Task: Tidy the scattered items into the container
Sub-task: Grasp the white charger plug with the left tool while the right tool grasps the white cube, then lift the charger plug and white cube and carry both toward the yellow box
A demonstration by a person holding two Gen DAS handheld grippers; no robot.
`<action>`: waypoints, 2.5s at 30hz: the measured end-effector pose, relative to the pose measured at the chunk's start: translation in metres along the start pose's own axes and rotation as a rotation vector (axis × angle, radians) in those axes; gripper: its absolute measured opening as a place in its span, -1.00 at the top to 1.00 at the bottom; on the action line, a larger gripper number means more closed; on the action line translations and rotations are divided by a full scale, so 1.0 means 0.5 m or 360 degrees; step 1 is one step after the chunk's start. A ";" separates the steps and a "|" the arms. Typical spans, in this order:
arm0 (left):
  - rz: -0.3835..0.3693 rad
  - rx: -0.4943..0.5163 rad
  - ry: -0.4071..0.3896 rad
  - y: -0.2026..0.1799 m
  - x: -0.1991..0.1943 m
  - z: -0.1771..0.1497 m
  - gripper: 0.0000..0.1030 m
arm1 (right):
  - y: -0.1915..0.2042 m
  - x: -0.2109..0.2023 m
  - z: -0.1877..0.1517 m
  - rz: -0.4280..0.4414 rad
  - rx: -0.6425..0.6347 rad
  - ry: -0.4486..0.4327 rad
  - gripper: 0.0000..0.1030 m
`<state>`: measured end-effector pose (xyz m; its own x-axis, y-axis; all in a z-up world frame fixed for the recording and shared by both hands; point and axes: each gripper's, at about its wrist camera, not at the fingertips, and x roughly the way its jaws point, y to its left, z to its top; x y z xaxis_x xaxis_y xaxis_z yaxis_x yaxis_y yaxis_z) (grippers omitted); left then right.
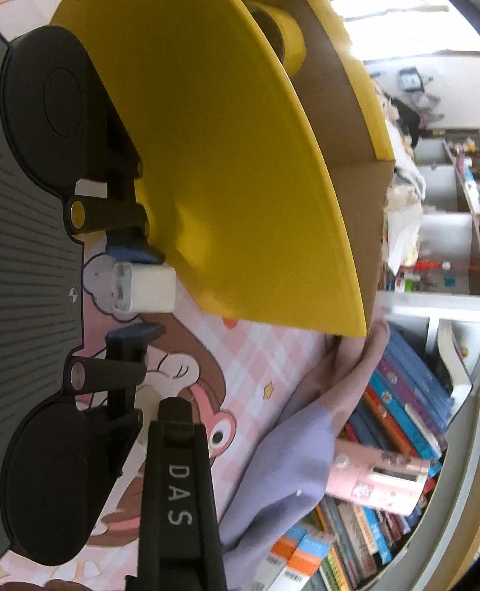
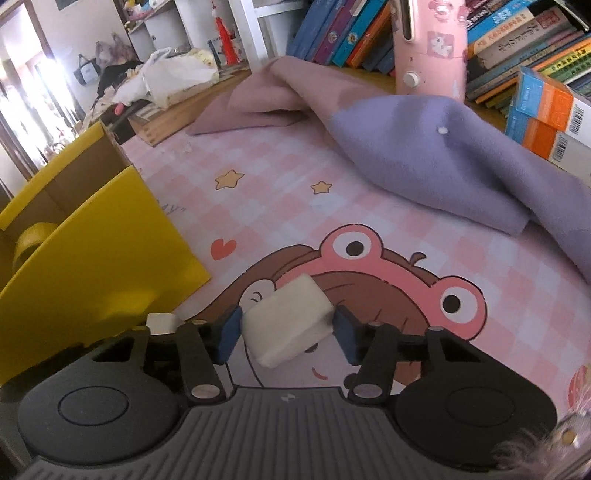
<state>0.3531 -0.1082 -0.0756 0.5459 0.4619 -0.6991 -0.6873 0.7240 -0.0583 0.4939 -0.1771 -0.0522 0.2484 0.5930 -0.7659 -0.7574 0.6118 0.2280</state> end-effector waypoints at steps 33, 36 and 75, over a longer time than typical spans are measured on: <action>-0.0707 0.0573 -0.0043 0.086 -0.214 0.051 0.52 | 0.053 -0.211 -0.065 -0.0106 0.0136 -0.0319 0.32; -0.0782 0.0604 -0.0018 0.110 -0.246 0.055 0.52 | 0.070 -0.249 -0.087 -0.0100 0.0143 -0.0346 0.34; -0.1250 0.0810 -0.0030 0.551 -0.400 0.000 0.52 | 0.575 -0.423 -0.365 -0.0503 0.0389 -0.0472 0.36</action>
<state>0.0547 -0.0013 0.0480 0.7756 -0.2498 -0.5797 0.1720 0.9672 -0.1867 0.1134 -0.2220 0.0658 0.6312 0.4603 -0.6243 -0.4624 0.8695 0.1737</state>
